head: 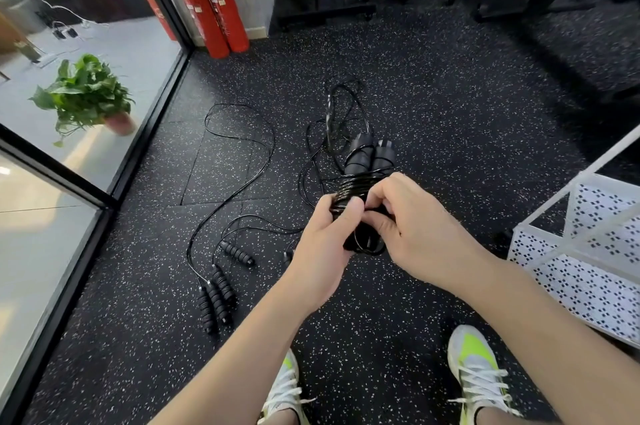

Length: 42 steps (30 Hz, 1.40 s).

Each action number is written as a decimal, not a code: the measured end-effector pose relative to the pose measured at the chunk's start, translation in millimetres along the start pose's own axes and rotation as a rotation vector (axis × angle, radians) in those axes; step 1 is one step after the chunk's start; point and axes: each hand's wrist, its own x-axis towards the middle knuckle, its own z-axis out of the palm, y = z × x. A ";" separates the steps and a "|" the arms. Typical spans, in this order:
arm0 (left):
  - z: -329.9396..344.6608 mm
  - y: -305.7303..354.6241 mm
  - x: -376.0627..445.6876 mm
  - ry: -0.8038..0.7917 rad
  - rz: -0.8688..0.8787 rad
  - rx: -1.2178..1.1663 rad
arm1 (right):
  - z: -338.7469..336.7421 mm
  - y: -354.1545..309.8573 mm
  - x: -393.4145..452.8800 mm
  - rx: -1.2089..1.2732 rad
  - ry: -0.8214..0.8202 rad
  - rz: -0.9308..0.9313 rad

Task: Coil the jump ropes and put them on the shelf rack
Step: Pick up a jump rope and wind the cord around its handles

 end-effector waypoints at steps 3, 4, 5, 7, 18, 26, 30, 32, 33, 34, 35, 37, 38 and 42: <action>-4.1 2.9 -1.4 -0.118 -0.025 -0.045 | -2.1 0.1 0.2 -0.017 0.024 0.013; -5.0 4.6 -1.6 -0.138 -0.031 -0.041 | -2.7 -0.4 0.6 -0.016 0.028 0.016; -5.7 5.9 -1.8 -0.150 -0.032 -0.032 | -3.2 -0.5 1.2 -0.013 0.023 0.019; -6.7 6.1 -2.1 -0.162 -0.028 -0.011 | -4.9 -0.4 2.4 0.003 0.007 0.014; -4.3 3.1 -2.6 -0.143 -0.016 0.215 | -19.8 -1.4 1.3 0.046 -0.083 -0.008; -7.0 2.5 -1.2 -0.190 -0.017 0.271 | -23.9 -1.2 2.5 -0.016 -0.109 0.015; -6.6 2.5 1.1 -0.143 -0.018 0.335 | -26.7 -2.4 2.2 -0.037 -0.123 -0.015; -6.1 4.2 -0.3 -0.146 -0.035 0.400 | -34.5 -0.6 3.2 -0.039 -0.184 -0.014; -5.8 5.1 -2.1 -0.156 -0.042 0.448 | -39.0 0.6 3.3 -0.041 -0.213 -0.011; -5.2 6.2 -4.0 -0.171 -0.049 0.492 | -42.7 2.2 3.8 -0.033 -0.234 -0.003; -4.7 7.2 -5.7 -0.187 -0.057 0.520 | -45.0 3.7 3.9 -0.018 -0.250 0.008; -4.5 8.7 -7.0 -0.203 -0.073 0.538 | -43.5 5.2 3.3 -0.023 -0.254 -0.005; -5.9 9.6 -7.0 -0.213 -0.073 0.517 | -41.1 4.6 2.7 -0.046 -0.239 -0.026; -10.2 11.4 -6.0 -0.262 -0.087 0.319 | -34.7 1.8 -0.7 -0.032 -0.182 -0.015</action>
